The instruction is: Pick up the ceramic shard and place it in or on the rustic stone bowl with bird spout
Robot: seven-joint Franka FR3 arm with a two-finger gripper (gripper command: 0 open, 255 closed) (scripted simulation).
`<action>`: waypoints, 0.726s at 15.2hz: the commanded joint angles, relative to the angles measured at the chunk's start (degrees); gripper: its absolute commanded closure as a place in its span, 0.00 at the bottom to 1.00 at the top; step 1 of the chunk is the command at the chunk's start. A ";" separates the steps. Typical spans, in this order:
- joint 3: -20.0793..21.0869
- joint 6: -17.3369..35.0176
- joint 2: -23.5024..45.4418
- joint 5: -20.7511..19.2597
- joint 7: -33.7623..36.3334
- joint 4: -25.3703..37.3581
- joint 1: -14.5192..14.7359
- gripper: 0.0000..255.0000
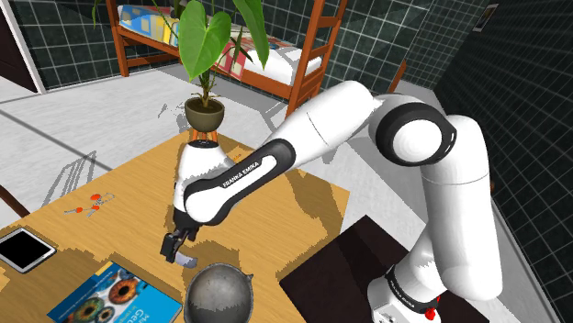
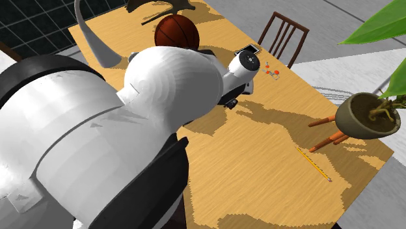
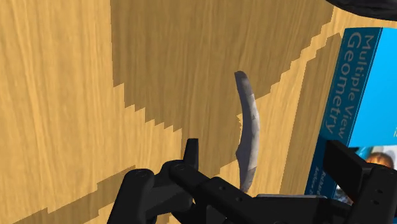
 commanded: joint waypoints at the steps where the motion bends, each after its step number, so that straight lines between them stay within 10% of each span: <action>1: -0.14 0.94 1.45 -0.21 0.01 0.53 0.44 0.00; 11: -0.52 2.99 4.42 -0.59 0.25 1.55 1.43 0.00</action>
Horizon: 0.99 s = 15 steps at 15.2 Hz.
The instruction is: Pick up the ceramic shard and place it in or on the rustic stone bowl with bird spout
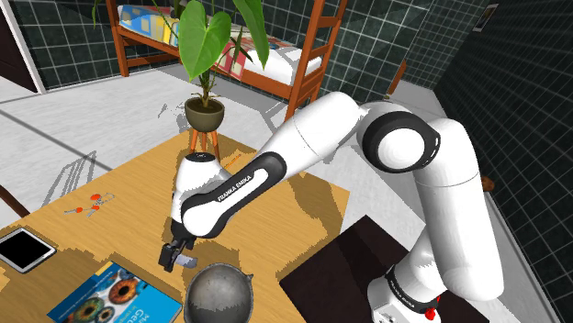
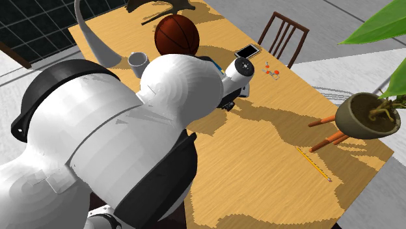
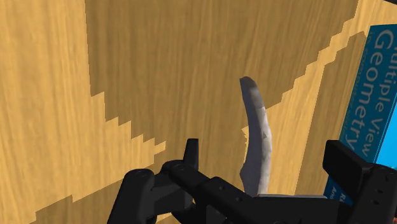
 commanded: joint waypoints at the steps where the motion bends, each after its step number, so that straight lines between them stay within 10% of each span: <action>1: 0.00 0.01 0.01 0.00 0.00 0.01 0.00 0.00; 2: 0.00 0.00 0.01 0.00 0.00 0.00 0.00 0.00; 3: 0.00 0.00 0.01 0.00 0.00 0.00 0.00 1.00; 15: 0.24 -1.34 -1.89 0.19 0.27 -0.50 -0.24 1.00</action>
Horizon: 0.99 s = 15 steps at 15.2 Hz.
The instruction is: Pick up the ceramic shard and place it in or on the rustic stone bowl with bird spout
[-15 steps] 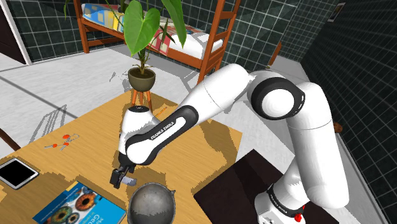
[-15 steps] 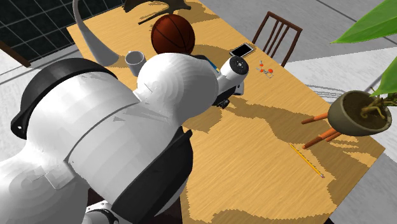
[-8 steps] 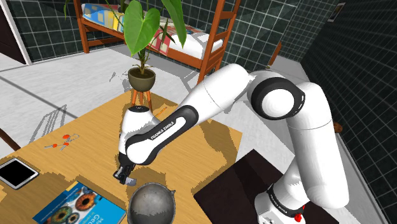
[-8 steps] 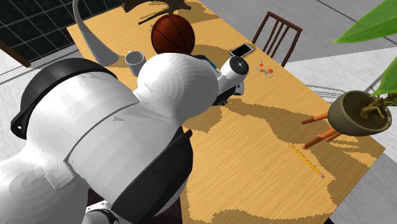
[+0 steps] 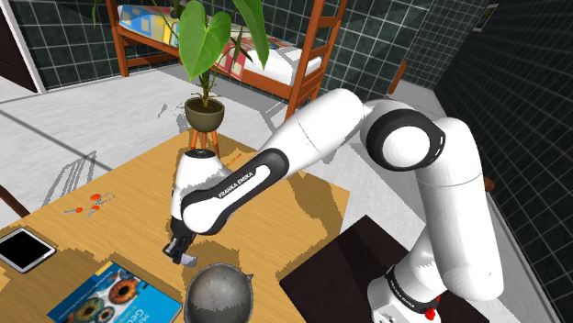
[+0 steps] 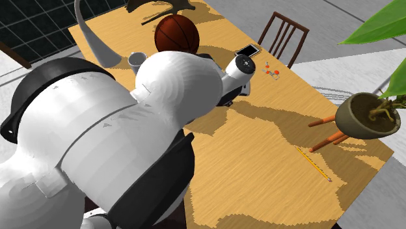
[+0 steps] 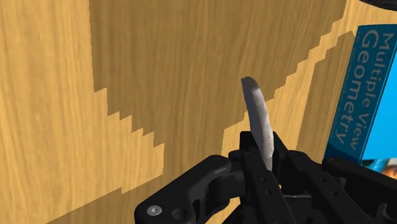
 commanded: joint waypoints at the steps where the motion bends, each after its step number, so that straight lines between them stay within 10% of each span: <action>1: 0.17 -0.83 -1.20 0.13 0.17 -0.34 -0.15 1.00; 15: 1.21 -7.96 -9.25 1.05 1.42 -1.02 -1.22 1.00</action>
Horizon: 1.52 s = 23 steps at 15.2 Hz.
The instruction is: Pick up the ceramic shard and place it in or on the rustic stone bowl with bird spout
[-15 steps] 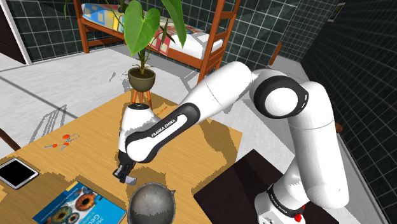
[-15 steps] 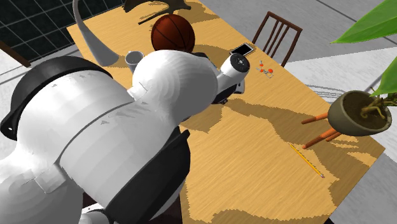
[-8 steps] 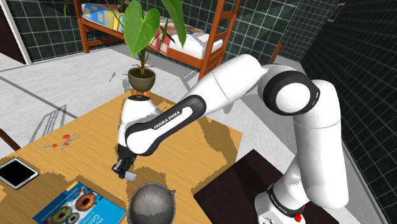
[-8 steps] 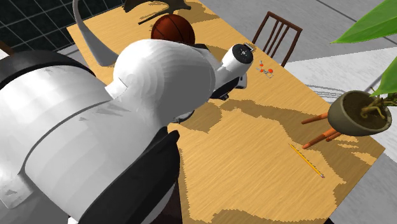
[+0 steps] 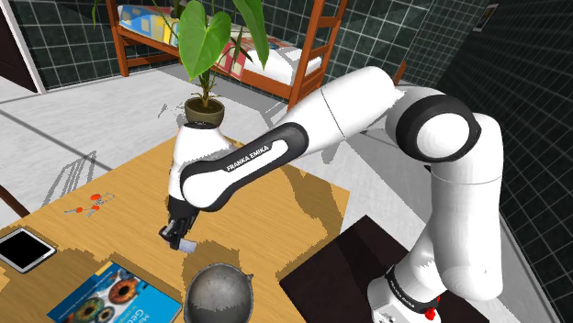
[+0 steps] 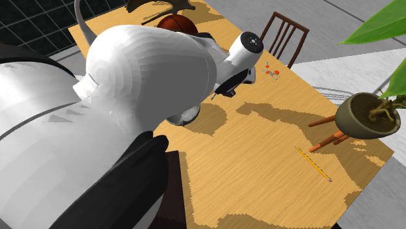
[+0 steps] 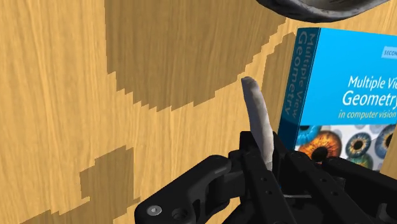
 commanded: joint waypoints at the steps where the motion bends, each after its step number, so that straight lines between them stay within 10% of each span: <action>1: 0.15 -1.16 -1.19 0.17 0.10 -0.02 -0.23 1.00; 15: 0.84 -8.84 -7.35 0.92 1.33 1.75 -1.02 1.00; 23: 4.86 -1.40 -21.51 7.41 1.70 -18.57 -0.41 1.00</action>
